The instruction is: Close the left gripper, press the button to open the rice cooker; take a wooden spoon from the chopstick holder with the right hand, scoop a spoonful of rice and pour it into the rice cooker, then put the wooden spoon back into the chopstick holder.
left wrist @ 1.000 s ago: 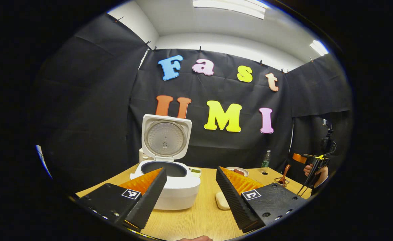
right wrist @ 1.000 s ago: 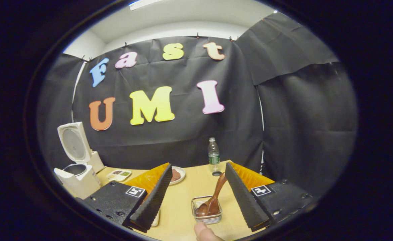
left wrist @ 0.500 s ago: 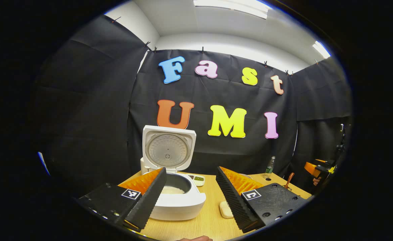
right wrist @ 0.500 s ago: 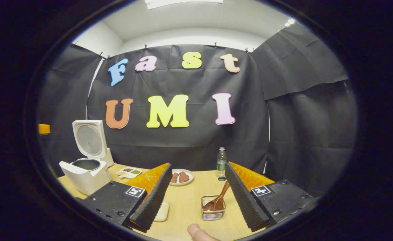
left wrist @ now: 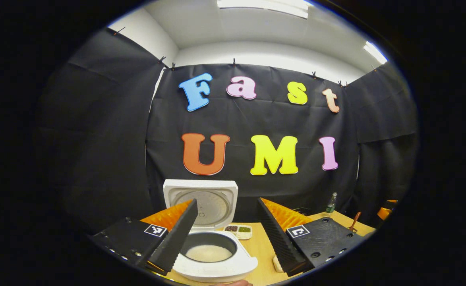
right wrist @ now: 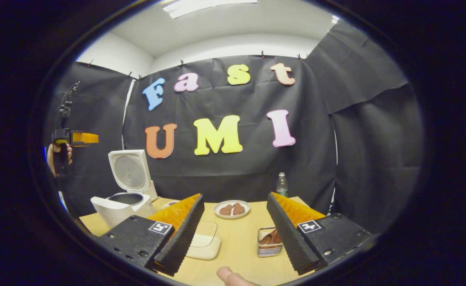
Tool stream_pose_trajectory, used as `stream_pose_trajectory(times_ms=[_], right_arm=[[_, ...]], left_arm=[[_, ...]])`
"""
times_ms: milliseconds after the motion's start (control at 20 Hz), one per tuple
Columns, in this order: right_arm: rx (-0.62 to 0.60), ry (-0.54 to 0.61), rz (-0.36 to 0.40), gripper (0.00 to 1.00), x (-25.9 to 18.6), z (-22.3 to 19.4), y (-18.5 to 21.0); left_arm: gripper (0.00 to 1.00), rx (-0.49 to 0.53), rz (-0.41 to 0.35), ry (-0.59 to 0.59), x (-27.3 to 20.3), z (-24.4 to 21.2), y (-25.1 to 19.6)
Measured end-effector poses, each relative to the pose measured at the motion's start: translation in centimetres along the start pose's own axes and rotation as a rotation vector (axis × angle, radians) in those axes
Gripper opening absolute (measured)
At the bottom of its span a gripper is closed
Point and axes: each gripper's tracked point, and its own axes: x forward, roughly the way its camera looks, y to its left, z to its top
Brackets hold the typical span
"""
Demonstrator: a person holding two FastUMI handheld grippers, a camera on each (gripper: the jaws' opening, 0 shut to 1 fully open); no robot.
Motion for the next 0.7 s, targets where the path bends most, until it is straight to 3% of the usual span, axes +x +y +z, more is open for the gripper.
stream_pose_trajectory(times_ms=[250,350,700], right_arm=[[-0.02,0.001,0.027,0.96,0.0,-0.6,0.3],[-0.028,0.0,0.037,1.0,0.0,-0.7,0.7],[-0.082,0.006,0.087,0.99,0.4,-1.6,3.1]], left_arm=[[0.94,-0.058,-0.003,0.025,5.6,1.2,0.9],[0.94,-0.072,0.019,0.014,8.2,1.4,1.9],[0.94,-0.032,0.084,0.041,17.3,-2.1,5.7]])
